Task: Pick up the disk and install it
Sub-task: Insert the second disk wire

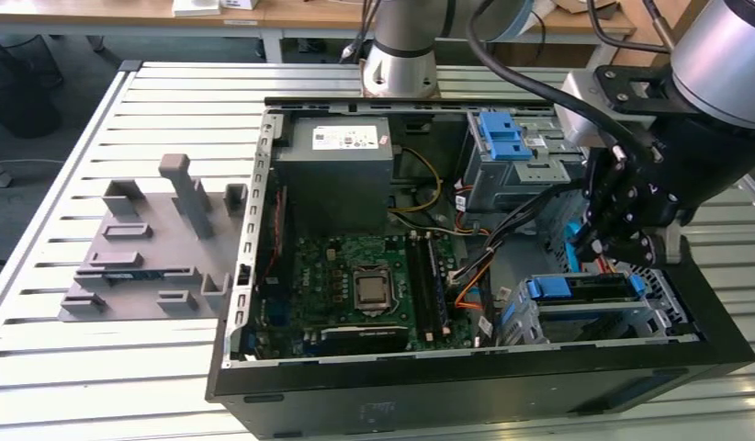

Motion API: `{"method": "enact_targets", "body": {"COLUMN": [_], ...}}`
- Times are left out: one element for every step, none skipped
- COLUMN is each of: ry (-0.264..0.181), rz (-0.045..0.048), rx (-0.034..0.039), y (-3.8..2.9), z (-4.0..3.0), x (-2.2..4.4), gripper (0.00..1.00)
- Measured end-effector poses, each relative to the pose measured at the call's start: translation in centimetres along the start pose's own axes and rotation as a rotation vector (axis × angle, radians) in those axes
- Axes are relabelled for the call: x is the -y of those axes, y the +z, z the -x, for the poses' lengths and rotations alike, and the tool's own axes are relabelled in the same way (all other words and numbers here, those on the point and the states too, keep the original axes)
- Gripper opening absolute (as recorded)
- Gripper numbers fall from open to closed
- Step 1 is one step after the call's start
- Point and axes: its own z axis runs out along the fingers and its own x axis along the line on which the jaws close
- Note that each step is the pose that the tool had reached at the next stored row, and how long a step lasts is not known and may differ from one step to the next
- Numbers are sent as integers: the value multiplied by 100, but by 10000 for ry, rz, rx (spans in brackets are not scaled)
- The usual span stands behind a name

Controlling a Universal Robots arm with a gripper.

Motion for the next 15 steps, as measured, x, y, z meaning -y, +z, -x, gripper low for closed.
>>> {"method": "enact_targets", "body": {"ry": [1,0,1,1,1,1,0,0,1,0,0,1,1,2,1], "rz": [0,0,-1,-1,-3,-3,-4,-4,-4,-4,-4,-4,-4,-4,-3], "rx": [0,-3,-10,-18,-29,-39,-44,-47,-47,-47,-47,-48,-47,-42,-29], "y": [-2,-3,-4,-5,-5,-5,-5,-6,-5,-5,-5,-5,-5,-6,-5], "z": [0,0,0,0,1,0,0,0,0,0,0,0,0,0,-1], "x": [0,-1,-1,0,0,-1,0,0,0,0,0,0,0,0,1], "gripper": [16,16,17,17,23,23,23,23,23,23,23,22,16,16,16]}}
